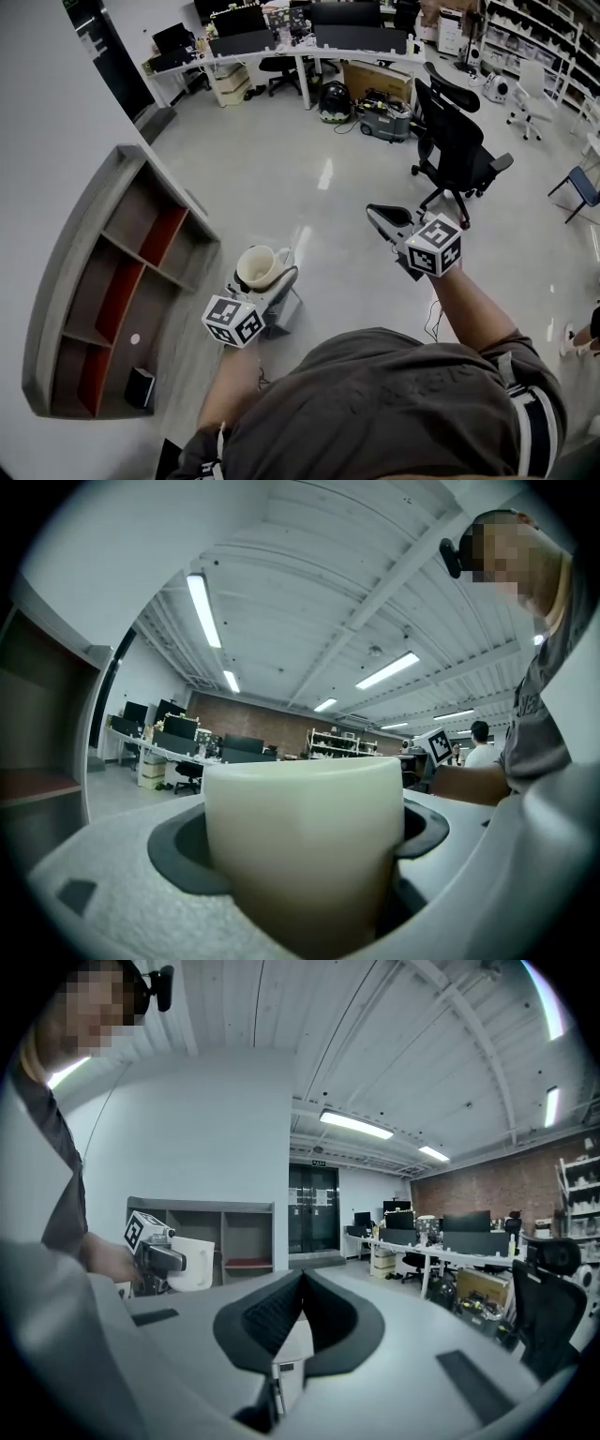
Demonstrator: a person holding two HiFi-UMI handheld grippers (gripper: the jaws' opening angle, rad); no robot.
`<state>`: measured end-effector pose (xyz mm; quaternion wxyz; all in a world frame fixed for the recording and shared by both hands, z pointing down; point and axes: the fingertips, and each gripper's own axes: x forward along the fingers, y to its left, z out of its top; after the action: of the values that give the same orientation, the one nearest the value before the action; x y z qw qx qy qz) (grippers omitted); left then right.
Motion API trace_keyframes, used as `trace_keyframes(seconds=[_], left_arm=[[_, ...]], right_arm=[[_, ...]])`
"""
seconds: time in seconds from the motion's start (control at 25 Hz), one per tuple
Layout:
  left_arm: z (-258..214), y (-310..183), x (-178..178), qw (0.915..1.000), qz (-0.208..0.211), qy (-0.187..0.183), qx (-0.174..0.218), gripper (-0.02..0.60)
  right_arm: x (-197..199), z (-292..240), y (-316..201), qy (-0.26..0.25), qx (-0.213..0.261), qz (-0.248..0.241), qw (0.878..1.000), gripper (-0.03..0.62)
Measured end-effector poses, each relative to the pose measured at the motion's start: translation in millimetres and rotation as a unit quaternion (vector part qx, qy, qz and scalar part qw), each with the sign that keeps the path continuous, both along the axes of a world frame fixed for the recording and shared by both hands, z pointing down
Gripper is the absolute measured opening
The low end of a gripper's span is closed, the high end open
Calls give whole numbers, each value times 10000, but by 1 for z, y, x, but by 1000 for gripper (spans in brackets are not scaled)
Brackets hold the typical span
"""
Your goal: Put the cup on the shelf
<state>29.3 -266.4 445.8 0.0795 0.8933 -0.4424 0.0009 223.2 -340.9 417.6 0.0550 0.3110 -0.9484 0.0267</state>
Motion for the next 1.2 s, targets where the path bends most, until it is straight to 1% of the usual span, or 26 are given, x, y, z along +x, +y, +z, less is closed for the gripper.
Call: trace_keyframes(seconds=[0.2,0.4,0.56,0.76,0.84,0.96,1.04,1.2], left_arm=[[7,-28,-4,9999,-2,35,-97,433],[14,-60,7,9998,-126,-1,-166,434],[14,-92,24,9992,-373,10,-160,434],[10,-124,47,9967,-780,211,-121,433],[8,-133,55,9957,-870,283,-123,433],[9,-145,65,9953,-910,305,-153,434],[10,-149,62,9951,-928,287,-164,433],[9,-157,44,9959,-863,232,-133,434]], right_arm=[[-6,8,-28,39,-81,-50,9999,-9],[4,17,-65,66,-115,-205,9997,-8],[20,14,-106,1,-66,-362,9993,-9],[39,11,-149,175,112,-702,9973,-9],[44,11,-162,236,156,-783,9965,-8],[49,12,-178,158,66,-847,9963,-8],[46,15,-183,128,22,-861,9962,-9],[29,16,-187,105,3,-795,9968,-9]])
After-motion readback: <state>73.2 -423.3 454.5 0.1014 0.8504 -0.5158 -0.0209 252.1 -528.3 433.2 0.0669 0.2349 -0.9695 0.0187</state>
